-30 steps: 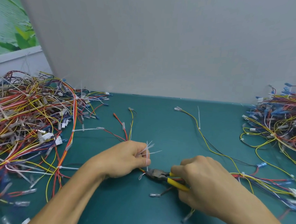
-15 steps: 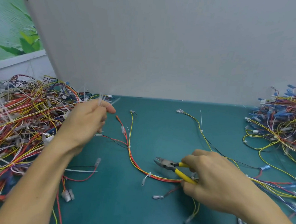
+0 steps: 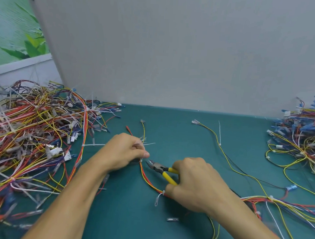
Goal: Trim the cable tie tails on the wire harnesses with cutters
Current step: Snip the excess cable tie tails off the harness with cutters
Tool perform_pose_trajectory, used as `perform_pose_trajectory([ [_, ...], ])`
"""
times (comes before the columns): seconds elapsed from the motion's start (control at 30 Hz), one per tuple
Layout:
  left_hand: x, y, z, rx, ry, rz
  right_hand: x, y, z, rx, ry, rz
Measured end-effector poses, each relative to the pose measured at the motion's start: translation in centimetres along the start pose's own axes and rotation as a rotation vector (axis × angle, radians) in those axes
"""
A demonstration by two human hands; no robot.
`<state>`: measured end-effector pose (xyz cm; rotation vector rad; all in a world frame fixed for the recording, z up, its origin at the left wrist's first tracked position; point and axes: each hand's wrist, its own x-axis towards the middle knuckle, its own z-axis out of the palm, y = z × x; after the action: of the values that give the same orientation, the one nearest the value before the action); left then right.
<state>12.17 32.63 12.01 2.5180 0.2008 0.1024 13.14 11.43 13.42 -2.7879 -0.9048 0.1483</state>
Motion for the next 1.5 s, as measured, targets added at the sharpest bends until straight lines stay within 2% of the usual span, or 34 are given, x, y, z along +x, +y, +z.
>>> perform_pose_trajectory([
  [0.2, 0.1, -0.6, 0.4, -0.102, -0.002, -0.031, 0.8, -0.9, 0.9, 0.015, 0.008, 0.056],
  [0.7, 0.3, -0.8, 0.6, -0.088, 0.034, -0.076, 1.6, -2.5, 0.9, 0.057, -0.01, 0.106],
  [1.5, 0.5, -0.8, 0.7, -0.089, 0.04, -0.086, 1.3, -2.9, 0.7, -0.013, -0.052, 0.032],
])
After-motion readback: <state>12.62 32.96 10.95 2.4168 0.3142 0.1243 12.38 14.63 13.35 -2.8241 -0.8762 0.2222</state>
